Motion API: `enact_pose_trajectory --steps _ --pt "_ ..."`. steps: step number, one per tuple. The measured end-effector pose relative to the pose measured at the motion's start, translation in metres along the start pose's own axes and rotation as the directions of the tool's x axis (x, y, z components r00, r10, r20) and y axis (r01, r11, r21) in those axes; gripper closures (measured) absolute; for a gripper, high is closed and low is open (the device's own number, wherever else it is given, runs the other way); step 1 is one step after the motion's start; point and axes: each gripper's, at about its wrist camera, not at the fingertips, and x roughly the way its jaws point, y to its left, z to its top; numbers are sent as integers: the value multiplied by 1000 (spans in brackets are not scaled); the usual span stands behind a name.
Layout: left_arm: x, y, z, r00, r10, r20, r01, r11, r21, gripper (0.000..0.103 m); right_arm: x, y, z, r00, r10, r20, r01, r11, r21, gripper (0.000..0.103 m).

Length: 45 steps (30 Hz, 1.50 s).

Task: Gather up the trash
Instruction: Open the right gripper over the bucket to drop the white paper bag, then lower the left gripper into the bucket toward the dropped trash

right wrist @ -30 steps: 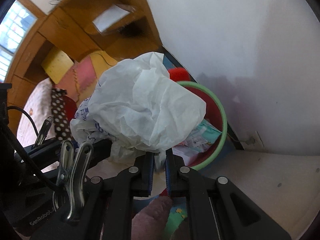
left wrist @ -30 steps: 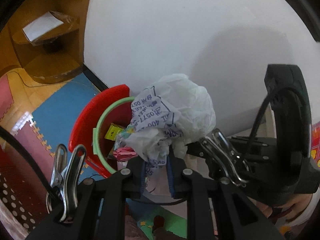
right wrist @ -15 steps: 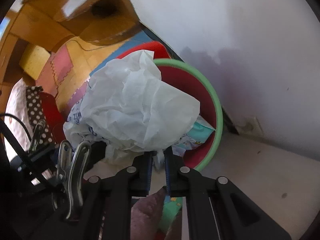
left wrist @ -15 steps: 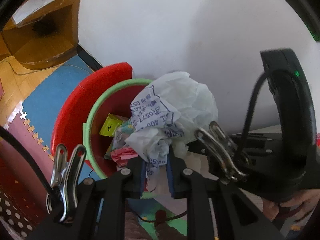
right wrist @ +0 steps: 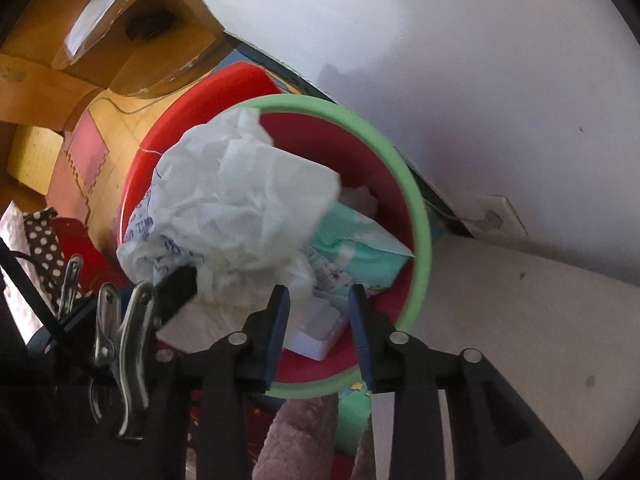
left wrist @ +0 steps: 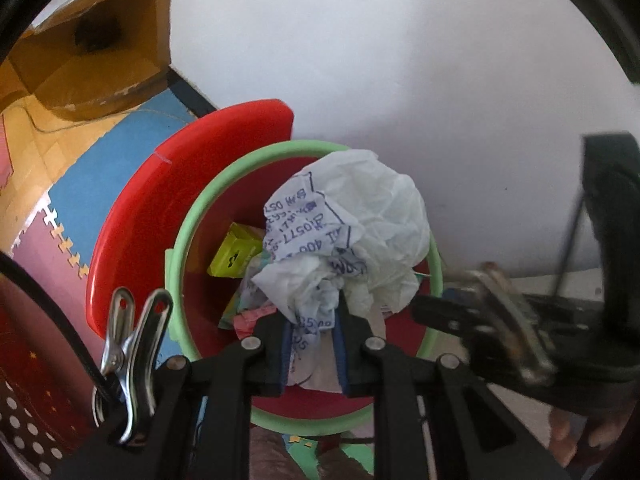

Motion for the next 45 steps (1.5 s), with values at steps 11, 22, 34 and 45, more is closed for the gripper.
enact_pose_trajectory --steps 11,22,34,45 --pt "1 -2 -7 999 19 -26 -19 1000 -20 65 -64 -5 -19 984 103 143 -106 994 13 71" --pt "-37 -5 -5 995 63 79 -59 997 -45 60 -107 -9 -44 960 135 247 -134 991 -19 71" --pt "14 -9 10 989 138 54 -139 990 17 80 -133 -14 -66 933 185 310 -179 983 -48 71" --pt "103 15 10 983 148 -111 -152 988 -24 82 -155 -19 -82 915 182 360 -181 983 -37 72"
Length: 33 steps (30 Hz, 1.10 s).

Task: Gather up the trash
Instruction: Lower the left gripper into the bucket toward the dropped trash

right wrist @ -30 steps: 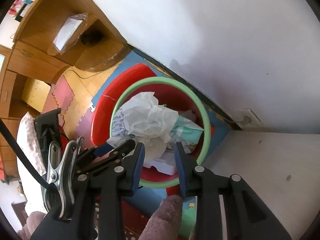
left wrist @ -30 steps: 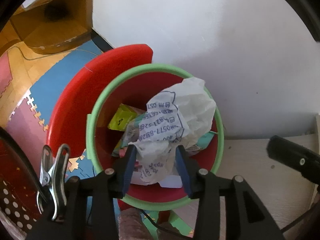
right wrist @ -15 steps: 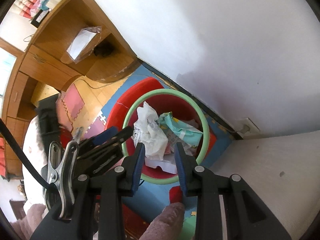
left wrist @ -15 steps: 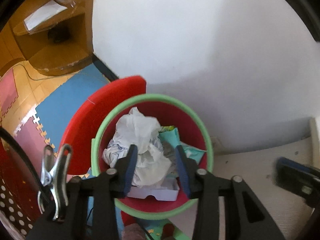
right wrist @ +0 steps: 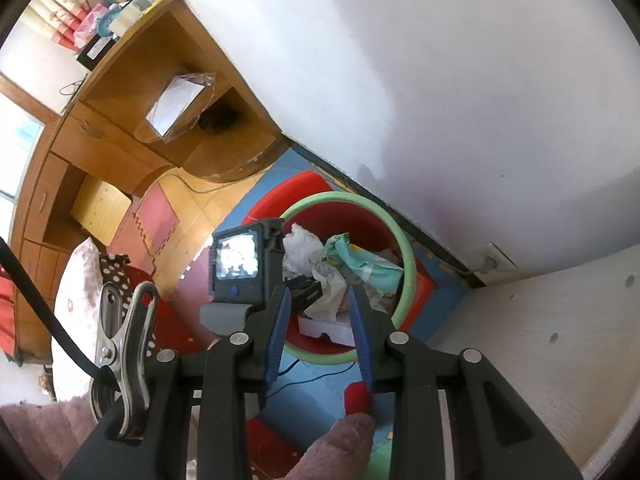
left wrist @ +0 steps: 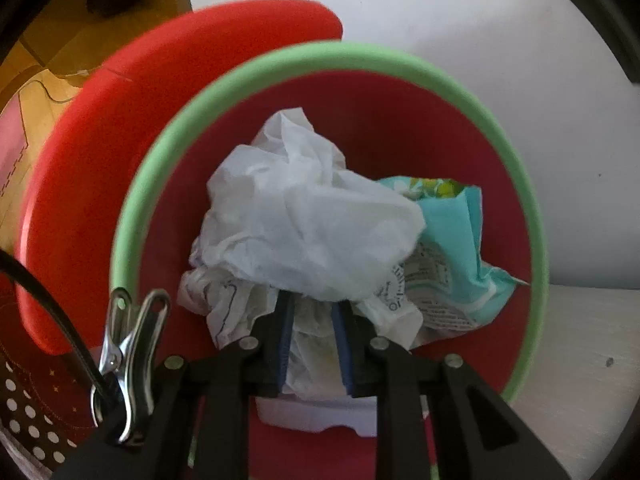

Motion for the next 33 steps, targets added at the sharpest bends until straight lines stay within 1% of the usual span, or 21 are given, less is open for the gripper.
enact_pose_trajectory --steps 6,9,12,14,15,17,20,24,28,30,32,33 --pt "27 -8 7 998 54 -28 -52 997 57 82 -1 -2 -7 1000 -17 6 17 1000 14 71" --pt "27 -14 7 997 76 -23 -73 993 97 82 0 -4 -11 1000 -23 3 22 1000 21 72" --pt "19 -19 3 998 63 -24 -61 993 97 80 -2 -5 -13 1000 -18 6 18 999 28 72" --pt "9 -20 0 999 51 -16 -49 994 97 76 -4 -4 -14 1000 -13 14 13 999 32 71" --pt "3 -21 -1 999 45 -12 -44 995 93 75 -6 -3 -14 1000 -10 22 9 999 32 71" --pt "-8 -21 -5 999 33 -3 -33 995 89 67 -9 -2 -14 999 -5 33 4 1000 26 71" --pt "-30 -22 -13 1000 17 25 -19 996 90 63 -14 0 -16 999 6 48 -8 1000 25 71" --pt "-61 -24 -28 998 -11 60 6 996 93 62 -26 4 -21 997 26 71 -28 999 29 71" --pt "-101 -22 -48 994 -30 108 19 995 102 62 -40 8 -27 994 48 98 -51 998 30 72" --pt "-118 -19 -60 990 -49 134 37 995 97 62 -50 9 -33 990 53 129 -58 998 36 71" --pt "-142 -21 -58 986 -62 153 48 994 97 62 -56 10 -38 988 57 146 -63 997 37 71" --pt "-151 -20 -64 984 -65 163 49 994 100 62 -60 10 -40 987 58 152 -64 997 37 71"
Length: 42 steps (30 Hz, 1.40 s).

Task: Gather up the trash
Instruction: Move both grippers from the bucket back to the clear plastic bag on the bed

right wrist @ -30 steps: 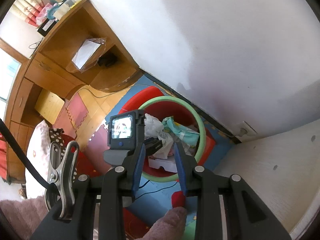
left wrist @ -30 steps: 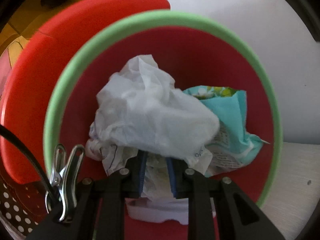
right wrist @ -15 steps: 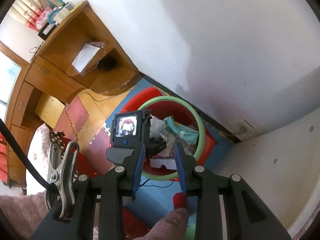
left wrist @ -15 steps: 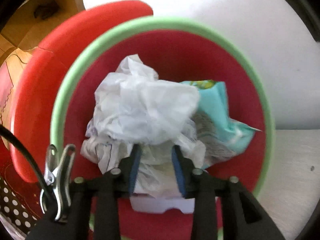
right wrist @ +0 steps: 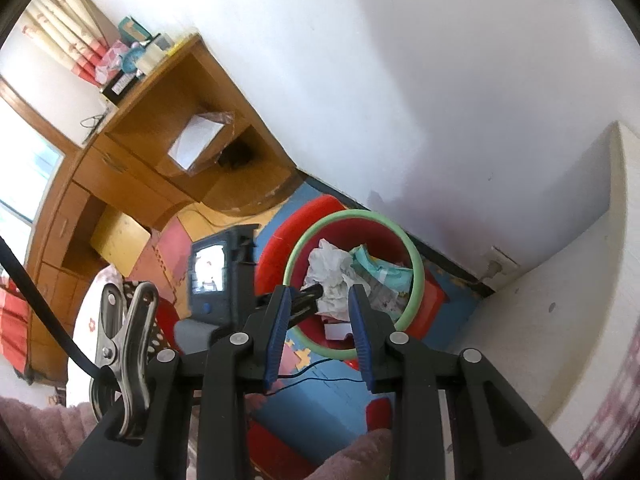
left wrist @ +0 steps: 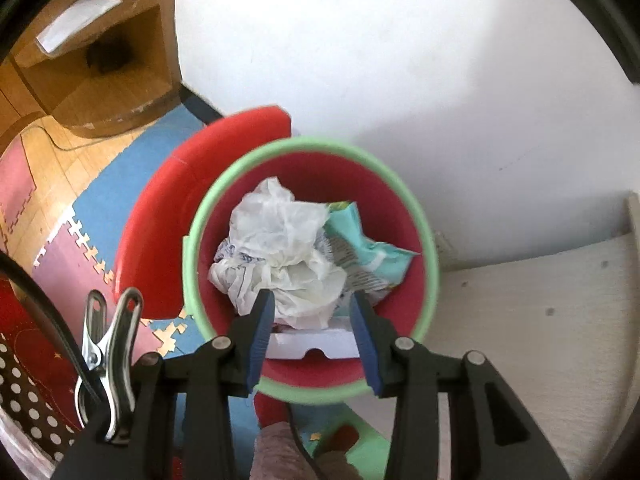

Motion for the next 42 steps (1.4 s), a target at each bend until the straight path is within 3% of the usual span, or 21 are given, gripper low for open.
enact_pose_trajectory --steps 3,14,21,29,42 --pt "-24 -6 10 999 -7 32 6 1000 7 62 -12 3 -7 1000 8 12 -8 1000 -1 71" --pt "-123 -23 -24 991 -13 134 8 999 43 62 -66 15 -28 995 69 76 -66 997 -40 71" --pt "-182 -44 -44 975 -2 220 -16 997 80 62 -103 24 -42 984 124 127 -114 990 -81 71" --pt "-243 -73 -75 947 -12 321 -31 991 127 62 -159 35 -65 960 175 220 -146 979 -144 71" --pt "-308 -149 -137 924 -60 377 -43 964 261 62 -253 2 -124 912 170 374 -139 984 -108 71"
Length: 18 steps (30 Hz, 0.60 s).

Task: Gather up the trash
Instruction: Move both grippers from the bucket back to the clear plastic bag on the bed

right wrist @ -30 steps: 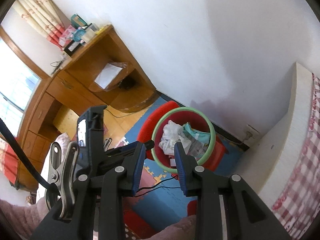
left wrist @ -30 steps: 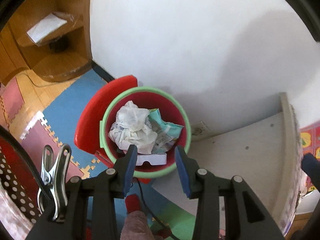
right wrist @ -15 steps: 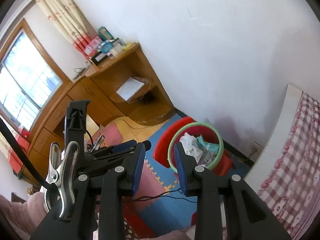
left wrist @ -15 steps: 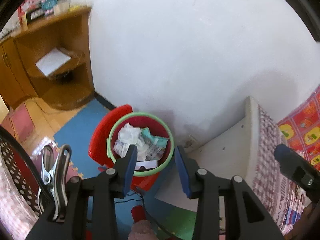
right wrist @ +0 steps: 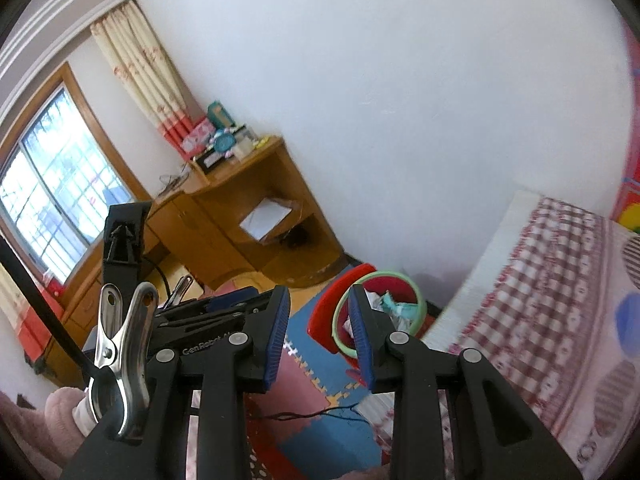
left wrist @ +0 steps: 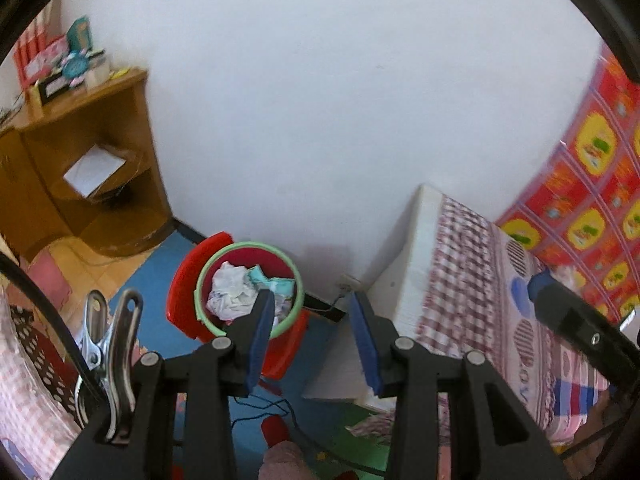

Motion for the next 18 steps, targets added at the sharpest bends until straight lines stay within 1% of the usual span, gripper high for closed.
enact_pose_trajectory --steps 5,9,12,18 --pt "-17 -41 -11 999 -29 15 28 998 59 62 -48 -13 -12 998 -18 53 16 999 38 72" --pt "-29 -73 -23 998 -63 13 61 995 83 62 -86 -24 -24 995 -54 87 49 997 59 71" --pt "-37 -94 -33 997 -82 9 81 992 99 62 -116 -34 -37 989 -85 119 75 994 85 71" --pt "-57 -145 -50 993 -116 19 112 981 161 62 -168 -49 -58 975 -141 172 122 986 114 71"
